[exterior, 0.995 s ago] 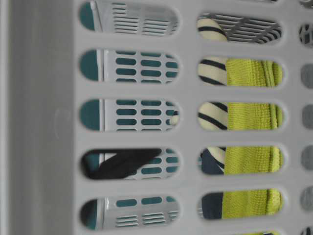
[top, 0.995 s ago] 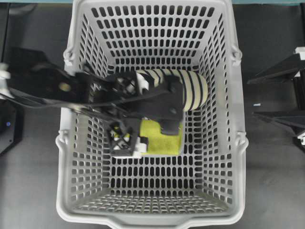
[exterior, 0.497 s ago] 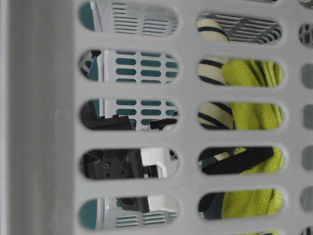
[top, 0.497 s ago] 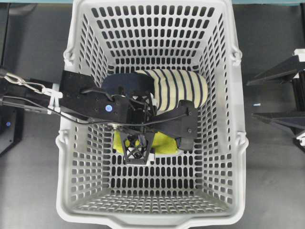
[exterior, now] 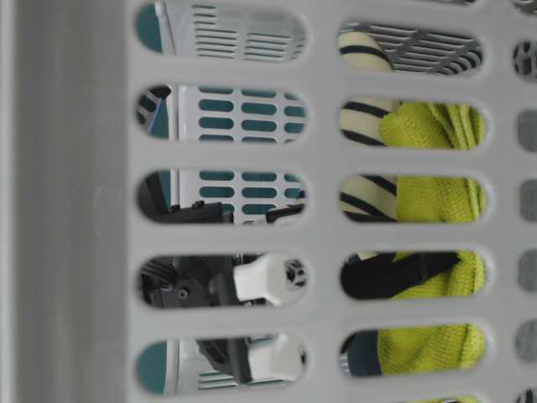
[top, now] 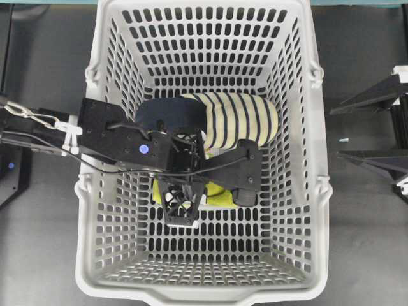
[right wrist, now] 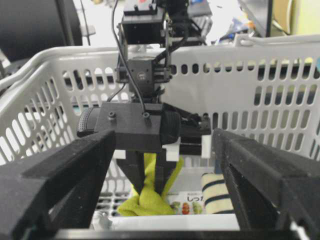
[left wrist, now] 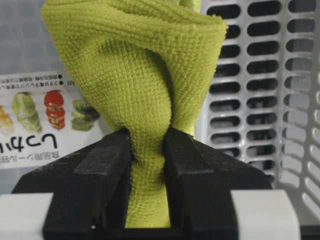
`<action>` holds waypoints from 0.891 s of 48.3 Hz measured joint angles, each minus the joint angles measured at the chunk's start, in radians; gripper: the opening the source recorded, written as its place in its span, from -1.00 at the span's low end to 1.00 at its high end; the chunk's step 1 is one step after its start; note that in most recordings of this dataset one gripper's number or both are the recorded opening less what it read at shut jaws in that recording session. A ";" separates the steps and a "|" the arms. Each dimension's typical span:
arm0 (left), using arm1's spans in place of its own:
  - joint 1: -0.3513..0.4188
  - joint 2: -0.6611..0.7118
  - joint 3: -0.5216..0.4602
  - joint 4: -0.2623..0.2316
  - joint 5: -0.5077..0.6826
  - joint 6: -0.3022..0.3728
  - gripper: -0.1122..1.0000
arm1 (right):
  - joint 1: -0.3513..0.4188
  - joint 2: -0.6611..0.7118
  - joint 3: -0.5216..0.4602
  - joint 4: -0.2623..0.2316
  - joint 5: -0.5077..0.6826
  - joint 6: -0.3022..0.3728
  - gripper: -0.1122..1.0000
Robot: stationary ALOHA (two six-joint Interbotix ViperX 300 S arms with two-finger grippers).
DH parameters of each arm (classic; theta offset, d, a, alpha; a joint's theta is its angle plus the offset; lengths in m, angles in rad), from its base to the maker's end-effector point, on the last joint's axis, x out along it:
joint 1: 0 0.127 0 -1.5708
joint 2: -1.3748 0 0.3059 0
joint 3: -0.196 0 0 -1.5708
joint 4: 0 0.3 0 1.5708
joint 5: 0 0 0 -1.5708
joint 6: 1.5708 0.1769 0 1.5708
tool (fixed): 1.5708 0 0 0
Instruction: Pick up the yellow cloth from the shopping basket with the left arm.
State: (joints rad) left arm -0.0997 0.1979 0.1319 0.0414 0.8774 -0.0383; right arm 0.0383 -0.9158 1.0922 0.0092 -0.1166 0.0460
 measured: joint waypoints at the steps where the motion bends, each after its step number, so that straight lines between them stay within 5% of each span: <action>1: 0.000 -0.003 -0.006 0.000 0.006 0.002 -0.50 | 0.000 -0.002 0.000 0.000 0.002 0.000 0.55; 11: 0.009 -0.031 -0.124 0.000 0.153 0.008 -0.50 | 0.000 0.000 0.002 0.000 0.002 0.000 0.54; 32: 0.040 -0.018 -0.653 0.000 0.640 0.008 -0.50 | 0.000 -0.005 0.020 0.000 -0.060 0.003 0.54; 43: 0.064 0.012 -0.692 0.000 0.661 0.008 -0.50 | 0.000 -0.008 0.023 0.000 -0.064 0.003 0.54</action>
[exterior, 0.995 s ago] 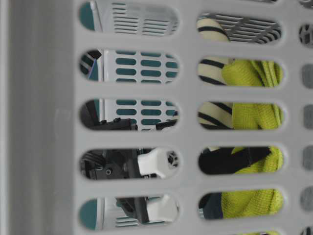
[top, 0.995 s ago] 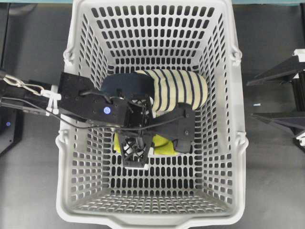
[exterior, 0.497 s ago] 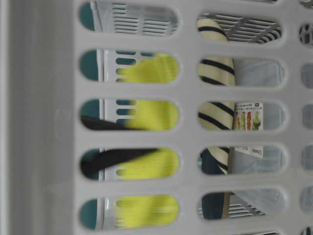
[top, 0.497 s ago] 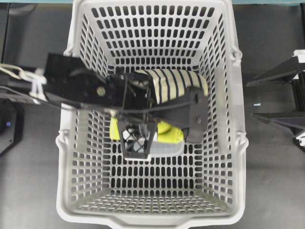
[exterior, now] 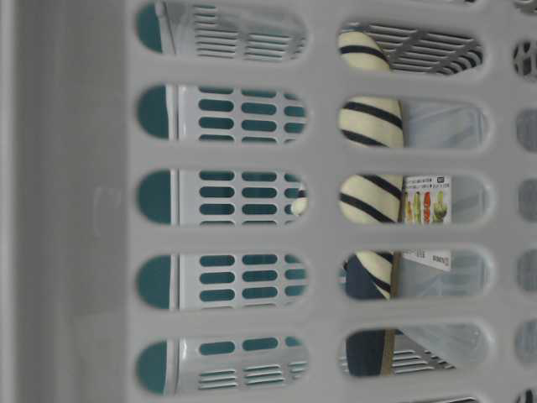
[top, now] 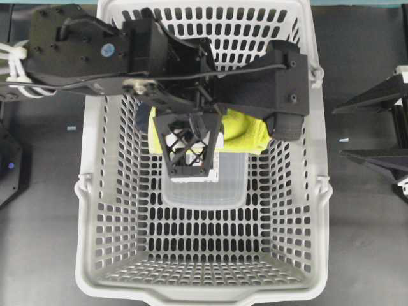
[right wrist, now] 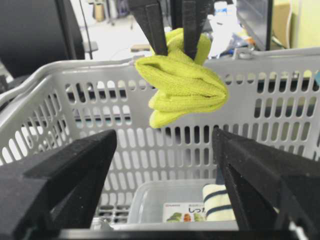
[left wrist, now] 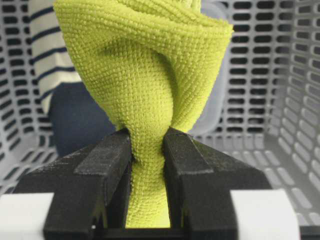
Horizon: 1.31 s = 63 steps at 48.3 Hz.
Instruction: Pick up the yellow cloth from the shopping basket with the left arm.
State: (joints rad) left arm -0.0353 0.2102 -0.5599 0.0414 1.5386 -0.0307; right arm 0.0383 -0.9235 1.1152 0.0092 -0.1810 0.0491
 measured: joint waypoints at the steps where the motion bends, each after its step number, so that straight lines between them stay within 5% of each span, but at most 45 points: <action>1: 0.000 0.000 0.000 0.002 0.002 0.000 -0.50 | 0.000 -0.002 0.002 0.000 0.000 0.000 0.54; 63: 0.000 0.008 0.000 0.002 0.012 -0.002 -0.50 | 0.002 -0.017 0.014 0.000 -0.002 0.002 0.54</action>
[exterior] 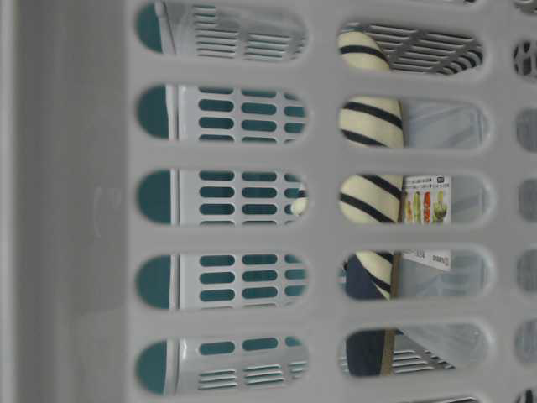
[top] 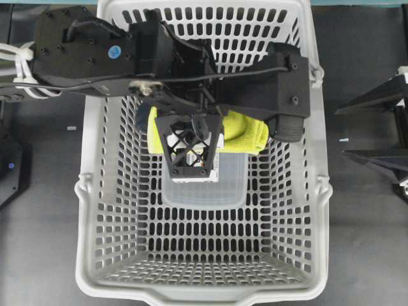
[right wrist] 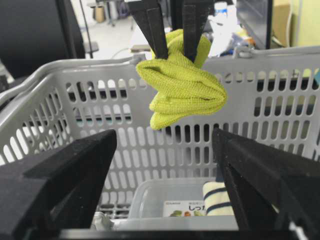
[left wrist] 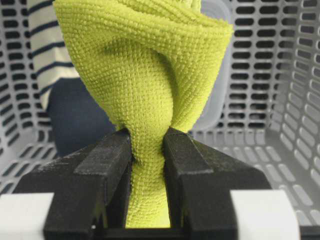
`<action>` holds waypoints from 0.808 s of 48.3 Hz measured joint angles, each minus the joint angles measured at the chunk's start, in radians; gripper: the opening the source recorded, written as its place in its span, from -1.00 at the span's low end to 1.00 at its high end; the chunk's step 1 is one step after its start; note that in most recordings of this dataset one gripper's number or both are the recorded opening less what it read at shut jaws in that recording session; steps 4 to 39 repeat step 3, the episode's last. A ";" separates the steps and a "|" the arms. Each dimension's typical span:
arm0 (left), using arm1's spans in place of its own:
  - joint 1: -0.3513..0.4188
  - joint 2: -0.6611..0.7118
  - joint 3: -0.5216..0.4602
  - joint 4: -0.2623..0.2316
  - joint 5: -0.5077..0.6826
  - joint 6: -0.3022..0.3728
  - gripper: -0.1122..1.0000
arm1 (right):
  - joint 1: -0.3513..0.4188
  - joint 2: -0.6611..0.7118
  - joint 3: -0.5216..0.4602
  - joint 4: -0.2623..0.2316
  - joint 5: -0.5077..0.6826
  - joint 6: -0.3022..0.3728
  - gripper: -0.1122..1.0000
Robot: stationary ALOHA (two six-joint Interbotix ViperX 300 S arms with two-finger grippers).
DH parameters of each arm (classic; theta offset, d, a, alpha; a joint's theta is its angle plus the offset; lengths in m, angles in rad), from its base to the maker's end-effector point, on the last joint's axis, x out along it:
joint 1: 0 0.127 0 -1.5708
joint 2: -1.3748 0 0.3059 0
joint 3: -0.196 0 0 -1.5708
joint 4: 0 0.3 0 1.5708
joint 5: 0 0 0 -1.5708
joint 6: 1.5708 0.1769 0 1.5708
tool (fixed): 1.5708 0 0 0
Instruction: Pick up the yellow cloth from the shopping basket with the left arm.
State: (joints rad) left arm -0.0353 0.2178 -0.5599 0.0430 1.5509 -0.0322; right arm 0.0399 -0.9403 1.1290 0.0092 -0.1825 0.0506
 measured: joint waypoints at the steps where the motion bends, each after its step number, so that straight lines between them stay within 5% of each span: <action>1: 0.000 0.000 0.000 -0.002 0.000 0.002 -0.50 | -0.002 0.000 0.000 0.000 0.002 0.000 0.54; 39: 0.000 0.002 0.000 -0.002 0.000 0.000 -0.50 | -0.002 0.000 0.000 0.000 0.000 -0.002 0.54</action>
